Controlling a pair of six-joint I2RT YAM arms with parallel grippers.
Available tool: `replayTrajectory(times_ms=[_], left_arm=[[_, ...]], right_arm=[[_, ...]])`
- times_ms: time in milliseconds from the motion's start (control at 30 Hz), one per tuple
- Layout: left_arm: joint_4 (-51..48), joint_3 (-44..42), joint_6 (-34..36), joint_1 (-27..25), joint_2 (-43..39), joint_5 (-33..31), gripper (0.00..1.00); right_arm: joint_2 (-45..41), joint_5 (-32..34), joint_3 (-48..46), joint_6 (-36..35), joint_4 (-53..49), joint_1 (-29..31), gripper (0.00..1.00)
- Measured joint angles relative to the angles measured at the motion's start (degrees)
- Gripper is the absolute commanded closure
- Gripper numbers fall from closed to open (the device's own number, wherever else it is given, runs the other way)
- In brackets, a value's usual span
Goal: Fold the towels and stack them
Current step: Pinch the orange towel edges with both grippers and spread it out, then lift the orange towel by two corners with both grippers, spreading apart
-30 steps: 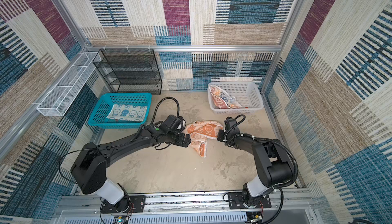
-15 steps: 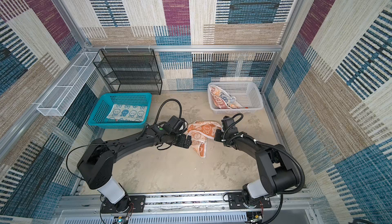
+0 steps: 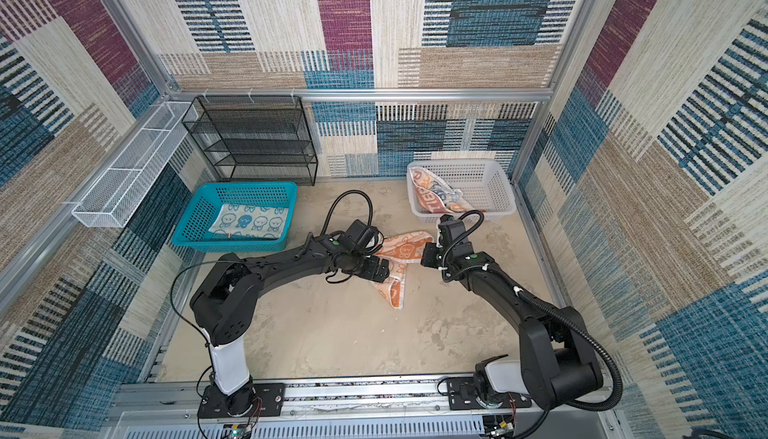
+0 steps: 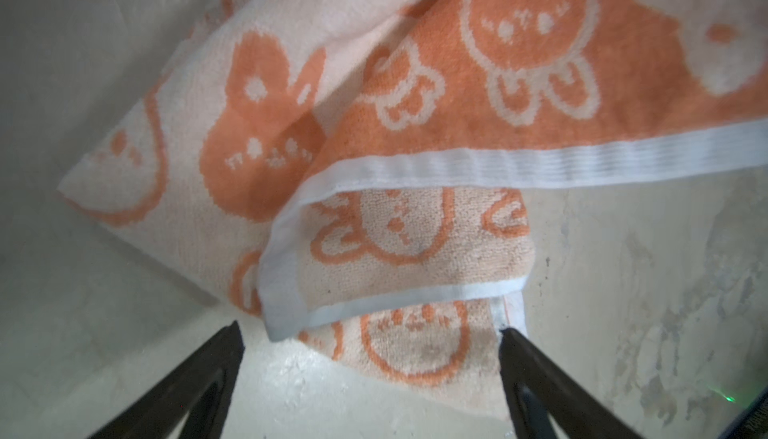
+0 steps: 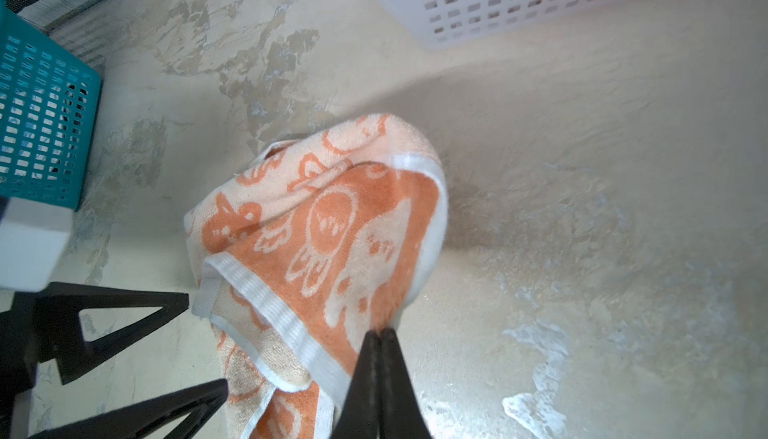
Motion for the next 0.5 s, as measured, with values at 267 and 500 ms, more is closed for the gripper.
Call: replayTrajectory(times_ms=[267, 500], left_arm=[[0.87, 0.33, 0.92, 0.00, 2.16, -2.51, 0.21], [1.66, 0.31, 1.33, 0.02, 2.78, -3.87, 0.49]], right_arm=[[-0.70, -0.92, 0.02, -0.83, -0.92, -0.79, 1.00], [-0.63, -1.53, -0.02, -1.05, -0.83, -1.01, 1.00]])
